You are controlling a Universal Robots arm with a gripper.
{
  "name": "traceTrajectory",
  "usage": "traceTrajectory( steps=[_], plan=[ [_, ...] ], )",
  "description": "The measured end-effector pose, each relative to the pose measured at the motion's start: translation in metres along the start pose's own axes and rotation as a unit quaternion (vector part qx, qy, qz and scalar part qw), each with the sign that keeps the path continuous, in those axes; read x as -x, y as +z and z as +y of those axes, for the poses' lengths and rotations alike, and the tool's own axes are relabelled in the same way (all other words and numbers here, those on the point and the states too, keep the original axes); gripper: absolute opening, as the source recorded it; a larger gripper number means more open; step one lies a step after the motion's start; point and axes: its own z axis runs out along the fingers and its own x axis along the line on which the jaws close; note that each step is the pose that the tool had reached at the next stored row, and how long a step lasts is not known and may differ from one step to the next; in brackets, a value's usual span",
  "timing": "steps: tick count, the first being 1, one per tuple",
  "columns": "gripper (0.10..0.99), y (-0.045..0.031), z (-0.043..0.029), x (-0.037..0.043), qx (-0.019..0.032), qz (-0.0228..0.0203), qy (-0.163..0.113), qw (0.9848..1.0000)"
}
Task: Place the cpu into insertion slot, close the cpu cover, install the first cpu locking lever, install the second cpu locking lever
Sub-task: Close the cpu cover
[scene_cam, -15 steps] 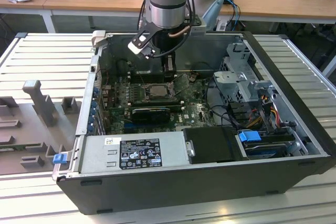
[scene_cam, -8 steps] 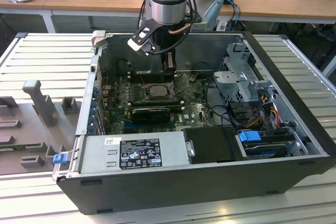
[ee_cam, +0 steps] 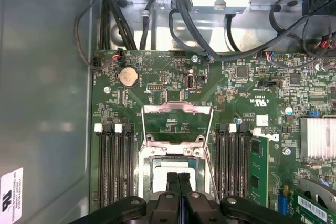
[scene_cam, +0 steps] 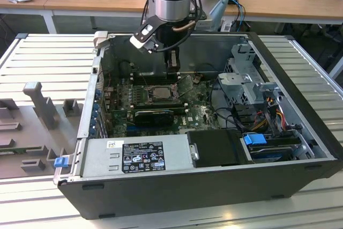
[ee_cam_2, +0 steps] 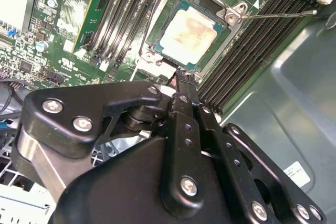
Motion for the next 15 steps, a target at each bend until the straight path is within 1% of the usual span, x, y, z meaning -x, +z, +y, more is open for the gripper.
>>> traceTrajectory(
  steps=[3, 5, 12, 15],
  plan=[
    [0.106, -0.0031, 0.0002, 0.0000, -0.0015, 0.0001, 0.000, 1.0000],
    [0.106, -0.0063, 0.0004, -0.0001, -0.0035, 0.0001, 0.000, 1.0000],
    [0.106, -0.0109, 0.0009, -0.0001, -0.0071, 0.0002, 0.000, 1.0000],
    [0.106, -0.0134, 0.0013, -0.0002, -0.0096, 0.0002, 0.000, 1.0000]
  ],
)
